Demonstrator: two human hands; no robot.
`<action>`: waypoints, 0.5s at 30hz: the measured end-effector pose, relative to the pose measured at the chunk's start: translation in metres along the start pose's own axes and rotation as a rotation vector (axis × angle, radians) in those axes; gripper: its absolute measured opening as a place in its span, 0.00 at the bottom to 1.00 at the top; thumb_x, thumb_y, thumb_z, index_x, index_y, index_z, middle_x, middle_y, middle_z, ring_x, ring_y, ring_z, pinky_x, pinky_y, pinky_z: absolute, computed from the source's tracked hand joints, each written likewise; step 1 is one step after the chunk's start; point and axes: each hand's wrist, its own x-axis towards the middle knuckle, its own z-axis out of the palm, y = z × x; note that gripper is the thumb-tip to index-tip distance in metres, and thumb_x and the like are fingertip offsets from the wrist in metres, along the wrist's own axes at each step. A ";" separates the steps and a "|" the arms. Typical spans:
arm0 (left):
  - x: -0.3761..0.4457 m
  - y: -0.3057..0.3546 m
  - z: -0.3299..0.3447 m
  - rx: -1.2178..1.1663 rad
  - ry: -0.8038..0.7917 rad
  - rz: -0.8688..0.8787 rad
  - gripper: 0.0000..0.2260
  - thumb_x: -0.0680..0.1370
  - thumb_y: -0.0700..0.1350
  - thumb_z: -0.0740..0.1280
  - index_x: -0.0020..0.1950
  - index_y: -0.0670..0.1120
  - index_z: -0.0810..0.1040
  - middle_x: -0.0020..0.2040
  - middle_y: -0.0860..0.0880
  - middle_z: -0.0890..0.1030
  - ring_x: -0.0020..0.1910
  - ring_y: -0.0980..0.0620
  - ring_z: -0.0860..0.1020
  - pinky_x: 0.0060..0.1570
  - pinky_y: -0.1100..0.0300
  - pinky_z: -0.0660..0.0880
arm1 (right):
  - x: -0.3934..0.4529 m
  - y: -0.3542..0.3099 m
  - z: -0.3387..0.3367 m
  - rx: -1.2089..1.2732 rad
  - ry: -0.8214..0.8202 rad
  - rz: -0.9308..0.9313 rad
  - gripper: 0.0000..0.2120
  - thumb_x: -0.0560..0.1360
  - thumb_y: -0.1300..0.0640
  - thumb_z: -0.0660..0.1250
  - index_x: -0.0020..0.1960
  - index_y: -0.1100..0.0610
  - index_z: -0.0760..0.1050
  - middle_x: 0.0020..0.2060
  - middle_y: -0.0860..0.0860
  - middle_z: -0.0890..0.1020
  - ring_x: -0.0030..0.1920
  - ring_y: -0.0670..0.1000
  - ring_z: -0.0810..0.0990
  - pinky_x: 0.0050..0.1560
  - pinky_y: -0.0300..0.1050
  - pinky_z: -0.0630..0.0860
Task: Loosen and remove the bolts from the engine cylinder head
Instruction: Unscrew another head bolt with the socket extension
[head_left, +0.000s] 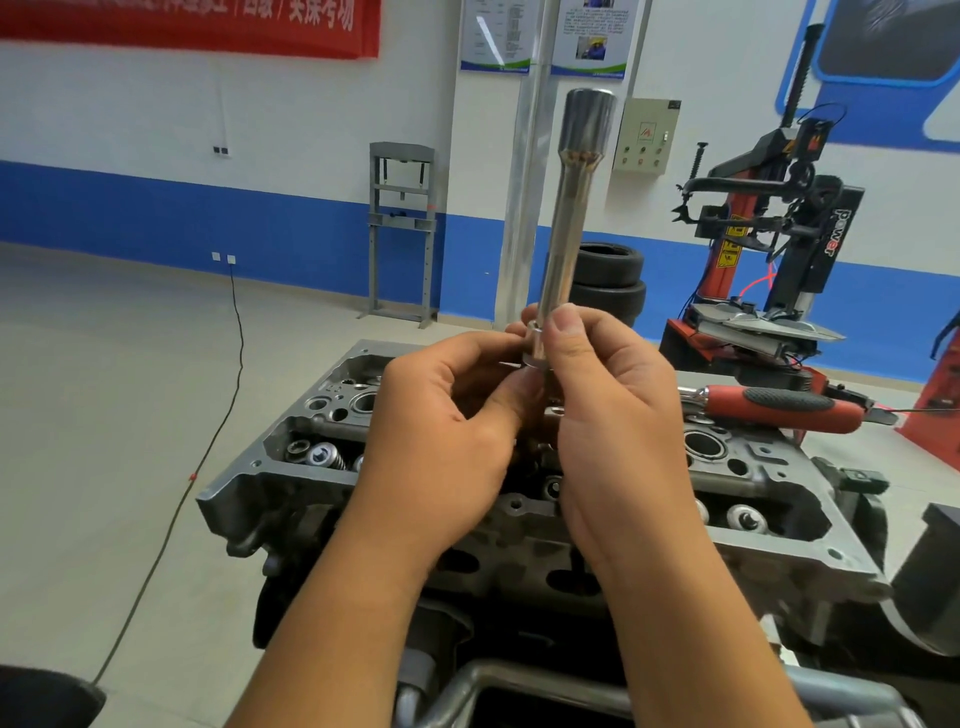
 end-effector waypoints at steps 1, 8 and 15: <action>0.000 -0.001 0.001 0.026 0.020 0.013 0.09 0.79 0.40 0.73 0.58 0.48 0.85 0.48 0.53 0.89 0.48 0.53 0.88 0.44 0.59 0.84 | 0.000 0.000 0.000 0.007 0.003 0.004 0.10 0.76 0.47 0.69 0.49 0.53 0.82 0.46 0.57 0.86 0.50 0.58 0.86 0.52 0.53 0.84; -0.001 -0.001 0.001 0.012 0.020 0.026 0.09 0.78 0.42 0.75 0.57 0.49 0.86 0.48 0.52 0.89 0.48 0.53 0.88 0.44 0.59 0.84 | 0.000 0.003 0.000 -0.004 0.003 0.009 0.12 0.78 0.48 0.67 0.49 0.55 0.82 0.45 0.55 0.87 0.48 0.55 0.87 0.51 0.53 0.84; -0.001 -0.001 0.001 0.082 0.050 0.040 0.08 0.76 0.41 0.77 0.53 0.50 0.85 0.45 0.54 0.88 0.45 0.55 0.87 0.41 0.63 0.83 | 0.000 0.001 0.001 0.045 0.021 0.021 0.13 0.74 0.46 0.72 0.51 0.55 0.80 0.44 0.54 0.87 0.46 0.51 0.87 0.47 0.47 0.83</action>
